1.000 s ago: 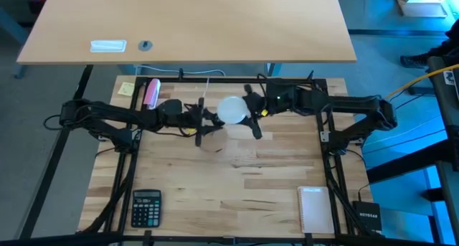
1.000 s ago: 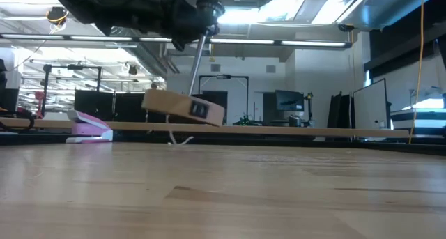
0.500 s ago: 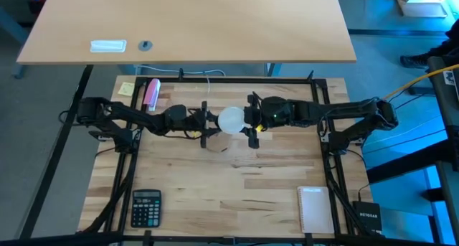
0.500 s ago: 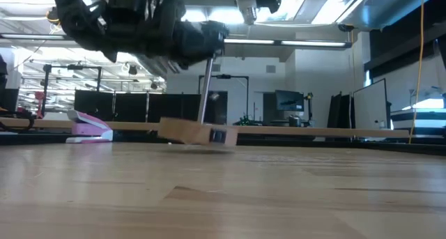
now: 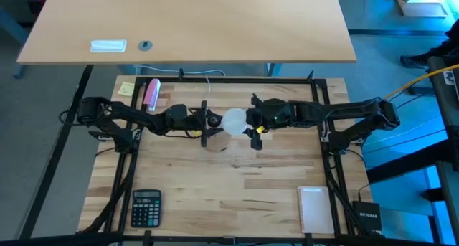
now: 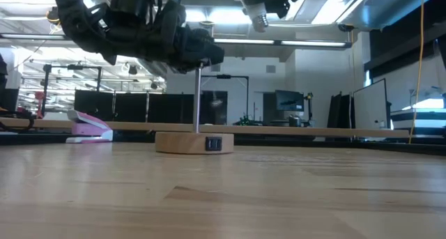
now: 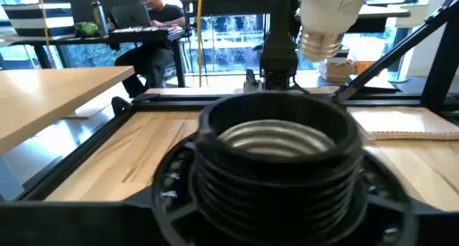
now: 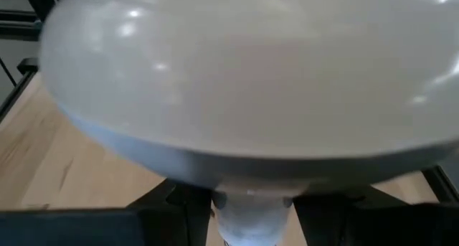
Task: Screw lightbulb
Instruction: Remove the white lightbulb from the brown lamp
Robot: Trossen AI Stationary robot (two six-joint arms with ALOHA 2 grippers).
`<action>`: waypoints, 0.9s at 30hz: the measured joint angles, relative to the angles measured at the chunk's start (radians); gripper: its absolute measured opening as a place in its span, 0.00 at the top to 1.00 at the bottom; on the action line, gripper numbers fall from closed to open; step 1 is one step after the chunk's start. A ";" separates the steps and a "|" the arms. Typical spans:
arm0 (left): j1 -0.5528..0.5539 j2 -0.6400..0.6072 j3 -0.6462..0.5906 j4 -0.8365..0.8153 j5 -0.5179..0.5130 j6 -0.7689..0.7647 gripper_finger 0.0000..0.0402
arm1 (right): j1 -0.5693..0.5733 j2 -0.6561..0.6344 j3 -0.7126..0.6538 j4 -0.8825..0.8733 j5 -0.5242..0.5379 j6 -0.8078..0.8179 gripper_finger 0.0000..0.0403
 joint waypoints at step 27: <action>0.000 -0.512 0.006 -0.320 -0.082 0.126 0.32 | -0.049 0.029 0.034 -0.508 -0.422 0.574 0.61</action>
